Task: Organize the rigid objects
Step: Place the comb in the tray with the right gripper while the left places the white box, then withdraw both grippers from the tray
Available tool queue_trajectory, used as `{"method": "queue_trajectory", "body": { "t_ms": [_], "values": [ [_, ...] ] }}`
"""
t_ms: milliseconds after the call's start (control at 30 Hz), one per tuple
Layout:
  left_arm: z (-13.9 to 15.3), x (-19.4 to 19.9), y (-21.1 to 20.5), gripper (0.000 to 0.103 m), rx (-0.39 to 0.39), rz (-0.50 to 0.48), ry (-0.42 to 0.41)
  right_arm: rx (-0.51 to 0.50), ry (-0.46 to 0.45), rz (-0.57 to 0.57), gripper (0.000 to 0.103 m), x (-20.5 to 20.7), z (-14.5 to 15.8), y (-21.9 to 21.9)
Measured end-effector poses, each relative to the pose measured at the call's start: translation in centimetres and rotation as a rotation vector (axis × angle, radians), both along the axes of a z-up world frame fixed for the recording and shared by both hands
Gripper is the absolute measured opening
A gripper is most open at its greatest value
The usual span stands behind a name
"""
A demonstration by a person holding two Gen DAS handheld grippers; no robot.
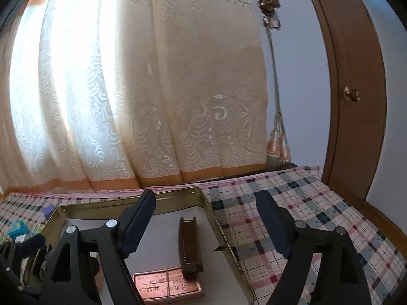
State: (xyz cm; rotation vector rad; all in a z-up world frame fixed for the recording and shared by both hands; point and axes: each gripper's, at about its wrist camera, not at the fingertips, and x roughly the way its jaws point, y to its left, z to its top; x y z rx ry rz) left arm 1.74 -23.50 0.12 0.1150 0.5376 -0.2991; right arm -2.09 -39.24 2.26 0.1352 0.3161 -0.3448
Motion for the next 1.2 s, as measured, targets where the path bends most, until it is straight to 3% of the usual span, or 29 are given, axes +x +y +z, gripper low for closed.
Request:
{"method": "queue_trajectory", "body": {
  "t_ms": [133, 267, 400, 500, 867, 1200],
  "values": [
    [0.3, -0.5, 0.6, 0.103, 0.0, 0.004, -0.034, 0.012, 0.016, 0.01, 0.083, 0.3, -0.2, -0.2],
    [0.7, -0.7, 1.8, 0.103, 0.005, 0.04, -0.067, -0.042, -0.008, 0.0, 0.083, -0.5, -0.1, 0.4],
    [1.6, -1.3, 4.2, 0.103, 0.02, 0.173, -0.18, -0.114, -0.159, -0.042, 0.084, -3.1, 0.2, 0.9],
    [1.9, -1.5, 5.8, 0.103, 0.014, 0.216, -0.23, -0.13, -0.211, -0.061, 0.093, -4.1, 0.5, 1.1],
    [0.8, -1.1, 9.8, 0.103, 0.01, 0.255, -0.165, -0.034, -0.197, -0.058, 0.093, -5.0, 0.5, 2.2],
    [0.6, -1.9, 12.0, 0.103, 0.019, 0.232, -0.156, -0.065, -0.178, -0.036, 0.093, -5.7, 0.5, 5.1]
  ]
}}
